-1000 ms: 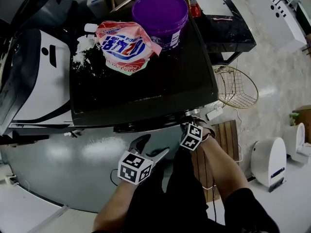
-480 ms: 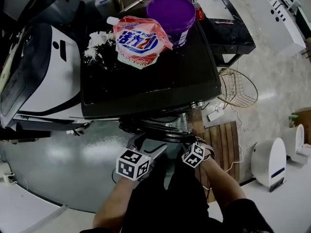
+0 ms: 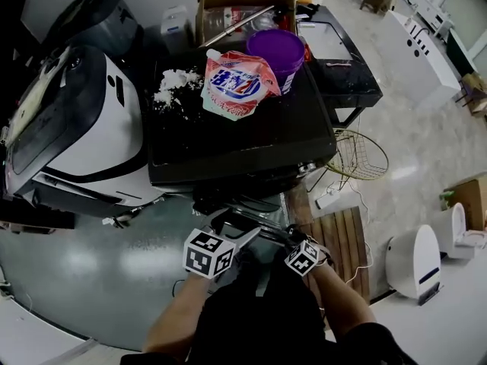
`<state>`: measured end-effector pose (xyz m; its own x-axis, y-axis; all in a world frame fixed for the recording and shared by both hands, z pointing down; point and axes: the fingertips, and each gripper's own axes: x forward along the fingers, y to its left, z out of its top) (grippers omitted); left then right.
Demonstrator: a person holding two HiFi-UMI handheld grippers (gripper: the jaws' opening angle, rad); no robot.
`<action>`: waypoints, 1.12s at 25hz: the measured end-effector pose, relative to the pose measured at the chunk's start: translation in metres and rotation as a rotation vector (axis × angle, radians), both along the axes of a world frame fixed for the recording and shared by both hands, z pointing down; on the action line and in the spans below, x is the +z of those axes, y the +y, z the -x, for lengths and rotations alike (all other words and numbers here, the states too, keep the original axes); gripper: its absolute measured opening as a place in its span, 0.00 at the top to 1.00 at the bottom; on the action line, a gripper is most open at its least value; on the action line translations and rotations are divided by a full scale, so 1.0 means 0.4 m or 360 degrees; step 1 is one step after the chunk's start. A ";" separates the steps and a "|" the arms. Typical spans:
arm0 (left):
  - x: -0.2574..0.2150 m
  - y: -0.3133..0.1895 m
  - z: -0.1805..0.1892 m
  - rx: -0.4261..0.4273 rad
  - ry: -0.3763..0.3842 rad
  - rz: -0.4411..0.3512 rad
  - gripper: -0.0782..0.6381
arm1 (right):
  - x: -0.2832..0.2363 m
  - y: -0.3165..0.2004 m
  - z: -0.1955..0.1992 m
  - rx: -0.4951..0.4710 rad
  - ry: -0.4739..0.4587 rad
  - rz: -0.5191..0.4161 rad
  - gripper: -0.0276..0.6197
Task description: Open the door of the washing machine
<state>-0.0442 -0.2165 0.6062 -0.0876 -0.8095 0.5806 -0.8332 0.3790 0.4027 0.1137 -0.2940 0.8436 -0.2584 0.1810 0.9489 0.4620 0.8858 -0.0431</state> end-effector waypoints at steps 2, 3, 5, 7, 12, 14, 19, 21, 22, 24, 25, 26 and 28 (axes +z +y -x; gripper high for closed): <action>-0.018 0.016 -0.001 0.0004 -0.0010 -0.0021 0.34 | -0.027 0.005 -0.009 0.0034 -0.0022 -0.0002 0.80; -0.027 0.024 -0.004 0.0006 -0.0014 -0.0029 0.34 | -0.043 0.007 -0.014 0.0055 -0.0036 0.0000 0.81; -0.043 0.039 -0.013 0.0008 -0.0022 -0.0039 0.34 | -0.075 0.010 -0.025 0.0092 -0.0066 0.0004 0.81; -0.059 0.050 -0.021 -0.0006 -0.0031 -0.0047 0.34 | -0.106 0.006 -0.038 0.0122 -0.0088 0.0015 0.82; -0.102 0.066 -0.041 -0.0106 -0.0055 -0.0067 0.34 | -0.178 -0.031 -0.060 0.0137 -0.0179 0.0034 0.83; -0.115 0.063 -0.056 -0.0128 -0.0069 -0.0069 0.34 | -0.204 -0.058 -0.055 0.0140 -0.0236 0.0031 0.83; -0.139 0.054 -0.099 -0.0210 -0.0103 -0.0057 0.34 | -0.273 -0.109 -0.047 0.0144 -0.0405 0.0079 0.86; -0.150 0.046 -0.120 -0.0237 -0.0114 -0.0050 0.34 | -0.302 -0.133 -0.046 0.0148 -0.0467 0.0096 0.87; -0.154 0.044 -0.130 -0.0248 -0.0120 -0.0041 0.34 | -0.317 -0.144 -0.043 0.0156 -0.0501 0.0109 0.87; -0.158 0.043 -0.148 -0.0276 -0.0128 -0.0020 0.34 | -0.342 -0.158 -0.033 0.0169 -0.0569 0.0149 0.88; -0.161 0.044 -0.155 -0.0291 -0.0133 -0.0008 0.34 | -0.358 -0.162 -0.026 0.0171 -0.0600 0.0170 0.88; -0.164 0.047 -0.161 -0.0306 -0.0140 0.0004 0.34 | -0.377 -0.164 -0.017 0.0172 -0.0628 0.0189 0.89; -0.175 0.054 -0.170 -0.0334 -0.0158 0.0026 0.34 | -0.412 -0.162 0.000 0.0171 -0.0676 0.0229 0.90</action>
<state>0.0237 -0.1947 0.5363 -0.3104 -0.7582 0.5735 -0.7706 0.5539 0.3152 0.1136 -0.3586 0.6788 -0.6436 0.2542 0.7219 0.3712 0.9286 0.0040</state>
